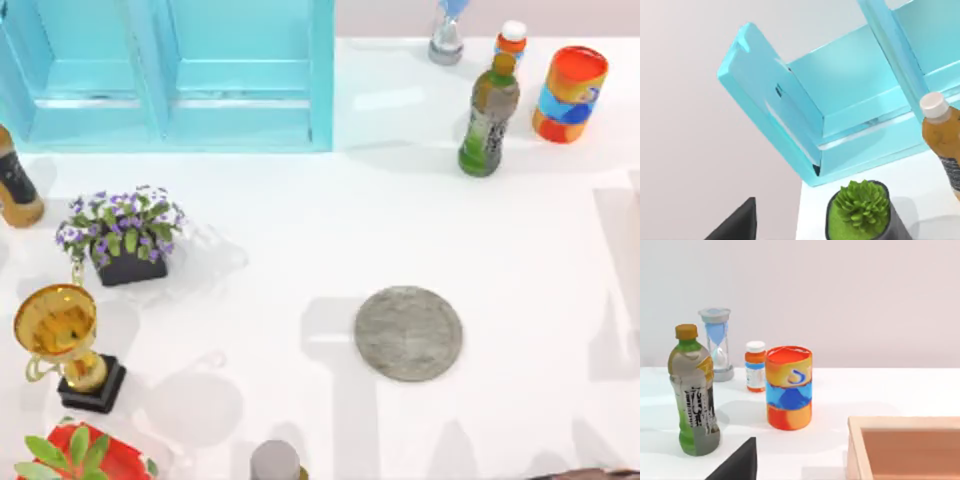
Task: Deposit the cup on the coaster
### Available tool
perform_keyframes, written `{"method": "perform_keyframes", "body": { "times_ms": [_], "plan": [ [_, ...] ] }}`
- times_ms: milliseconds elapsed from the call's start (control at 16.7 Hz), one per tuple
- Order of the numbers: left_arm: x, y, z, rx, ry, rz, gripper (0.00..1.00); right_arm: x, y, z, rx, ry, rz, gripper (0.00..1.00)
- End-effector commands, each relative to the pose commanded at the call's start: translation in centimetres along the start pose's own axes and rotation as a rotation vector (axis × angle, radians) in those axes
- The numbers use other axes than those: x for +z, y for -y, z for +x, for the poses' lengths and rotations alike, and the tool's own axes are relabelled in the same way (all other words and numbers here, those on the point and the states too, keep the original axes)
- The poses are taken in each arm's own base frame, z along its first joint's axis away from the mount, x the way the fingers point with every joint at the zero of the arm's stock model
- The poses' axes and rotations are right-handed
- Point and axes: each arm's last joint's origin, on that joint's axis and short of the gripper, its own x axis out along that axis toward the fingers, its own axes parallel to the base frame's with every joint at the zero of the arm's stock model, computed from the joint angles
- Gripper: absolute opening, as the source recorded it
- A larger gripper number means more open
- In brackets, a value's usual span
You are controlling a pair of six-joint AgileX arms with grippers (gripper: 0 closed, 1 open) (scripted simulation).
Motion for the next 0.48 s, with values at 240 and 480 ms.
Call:
{"method": "perform_keyframes", "body": {
  "times_ms": [240, 480],
  "plan": [
    [3.3, -3.8, 1.7, -0.091, -0.254, 0.421, 1.00, 0.0, 0.0, 0.0, 0.000, 0.000, 0.000, 1.00],
    [4.0, -6.5, 5.9, -0.380, -0.485, 0.766, 1.00, 0.0, 0.0, 0.0, 0.000, 0.000, 0.000, 1.00]
  ]
}}
